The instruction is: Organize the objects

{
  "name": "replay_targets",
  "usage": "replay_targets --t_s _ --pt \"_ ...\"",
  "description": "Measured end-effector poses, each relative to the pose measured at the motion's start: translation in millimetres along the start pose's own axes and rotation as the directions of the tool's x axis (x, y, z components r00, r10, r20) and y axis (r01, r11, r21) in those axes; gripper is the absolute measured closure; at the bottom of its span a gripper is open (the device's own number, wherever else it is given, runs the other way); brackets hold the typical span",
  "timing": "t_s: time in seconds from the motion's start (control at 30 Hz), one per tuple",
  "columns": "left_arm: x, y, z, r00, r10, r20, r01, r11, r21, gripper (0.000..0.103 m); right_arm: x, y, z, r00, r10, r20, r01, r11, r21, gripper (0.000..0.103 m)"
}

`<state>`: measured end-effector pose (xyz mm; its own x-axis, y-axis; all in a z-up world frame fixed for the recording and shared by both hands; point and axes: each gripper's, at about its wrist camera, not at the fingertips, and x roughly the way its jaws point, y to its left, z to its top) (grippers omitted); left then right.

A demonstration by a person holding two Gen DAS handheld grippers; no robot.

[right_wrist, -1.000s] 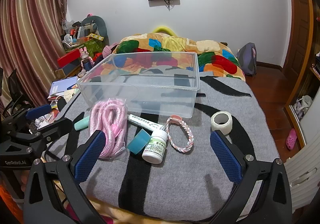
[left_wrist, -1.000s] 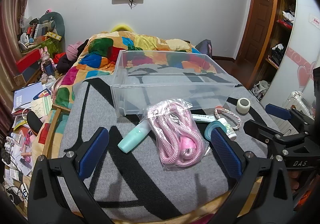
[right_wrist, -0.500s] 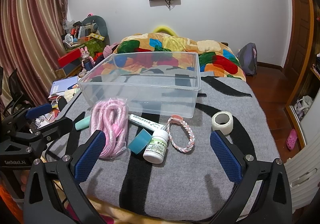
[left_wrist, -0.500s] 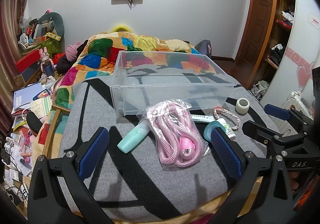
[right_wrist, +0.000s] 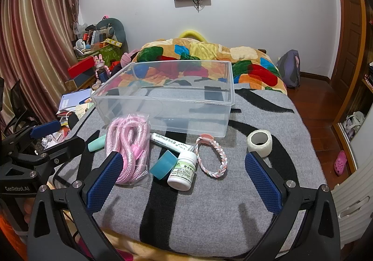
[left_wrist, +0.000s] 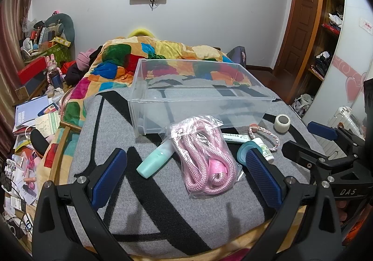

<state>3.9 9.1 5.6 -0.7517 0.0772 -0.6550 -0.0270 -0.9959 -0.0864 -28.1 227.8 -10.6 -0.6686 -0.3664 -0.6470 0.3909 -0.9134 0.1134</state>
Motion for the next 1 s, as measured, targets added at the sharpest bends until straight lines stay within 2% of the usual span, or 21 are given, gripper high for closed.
replay_targets --t_s 1.0 --pt "0.9 2.1 -4.3 1.0 -0.009 -0.021 0.009 1.0 0.0 0.0 -0.3 0.9 0.2 1.0 0.011 -0.009 -0.011 1.0 0.005 0.0"
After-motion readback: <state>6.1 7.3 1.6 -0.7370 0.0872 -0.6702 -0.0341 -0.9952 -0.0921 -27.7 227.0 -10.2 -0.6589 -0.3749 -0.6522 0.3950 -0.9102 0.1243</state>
